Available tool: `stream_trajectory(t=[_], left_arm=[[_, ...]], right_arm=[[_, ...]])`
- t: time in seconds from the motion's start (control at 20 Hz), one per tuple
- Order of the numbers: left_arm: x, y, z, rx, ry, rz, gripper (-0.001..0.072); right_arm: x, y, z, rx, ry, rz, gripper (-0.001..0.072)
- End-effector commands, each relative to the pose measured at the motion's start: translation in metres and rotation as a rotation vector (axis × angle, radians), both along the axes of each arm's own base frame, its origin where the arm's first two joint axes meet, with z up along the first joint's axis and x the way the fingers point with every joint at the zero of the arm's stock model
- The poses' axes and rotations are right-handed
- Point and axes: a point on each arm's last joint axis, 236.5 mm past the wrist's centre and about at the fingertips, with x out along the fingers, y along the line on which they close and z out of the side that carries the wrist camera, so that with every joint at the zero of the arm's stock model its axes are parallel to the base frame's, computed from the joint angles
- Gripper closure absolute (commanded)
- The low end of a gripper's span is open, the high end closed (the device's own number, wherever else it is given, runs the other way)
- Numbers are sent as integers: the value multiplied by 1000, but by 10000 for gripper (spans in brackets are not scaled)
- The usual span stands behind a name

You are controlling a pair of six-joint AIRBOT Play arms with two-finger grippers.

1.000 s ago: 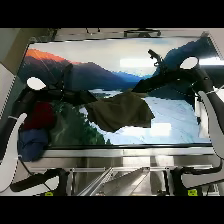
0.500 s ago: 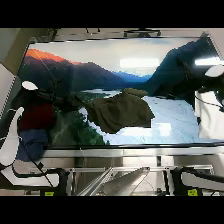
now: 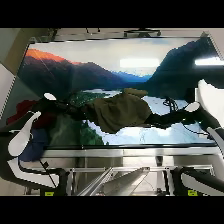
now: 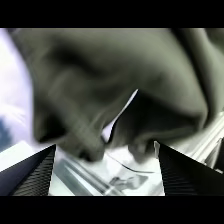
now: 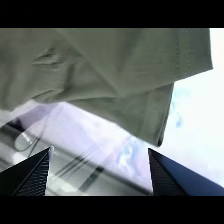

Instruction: Fold the shirts.

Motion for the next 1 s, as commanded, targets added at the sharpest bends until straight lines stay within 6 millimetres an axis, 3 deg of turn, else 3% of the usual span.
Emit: stream_trajectory(t=[0.0, 0.05, 0.1, 0.15, 0.2, 0.25, 0.3, 0.35, 0.4, 0.45, 0.55, 0.6, 0.65, 0.95], left_arm=[[7, -23, -10, 12, -22, -65, 14], [8, -27, -10, 12, -23, -75, 15], [8, -29, -11, 12, -22, -82, 113], [7, -30, -12, 12, -21, -85, 355], [6, -30, -13, 12, -22, -88, 544], [6, -30, -12, 11, -22, -87, 642], [7, -30, -12, 11, -23, -87, 695], [7, -30, -12, 10, -24, -86, 692], [7, -30, -12, 10, -24, -85, 691], [7, -30, -12, 9, -23, -85, 691], [7, -30, -12, 9, -23, -85, 691], [7, -30, -12, 9, -23, -85, 691], [7, -30, -12, 9, -23, -84, 690], [11, -29, -11, 15, -38, -73, 682]], right_arm=[[-2, 3, -35, -45, 27, -24, 141], [-3, 2, -41, -48, 42, -25, 176], [-5, 2, -44, -47, 50, -19, 176], [-6, 3, -45, -47, 45, -8, 179], [-5, 3, -45, -48, 45, -8, 198], [-5, 2, -46, -49, 44, -9, 246], [-4, 2, -46, -51, 40, -10, 260], [-1, 2, -46, -51, 34, -20, 271], [4, 3, -45, -46, 16, -33, 431], [10, 5, -43, -34, -7, -42, 541], [23, 9, -38, -2, -34, -95, 562], [28, 11, -35, 13, -52, -110, 656], [32, 12, -34, 22, -61, -125, 693], [63, 28, -3, 142, -170, -172, 696]])
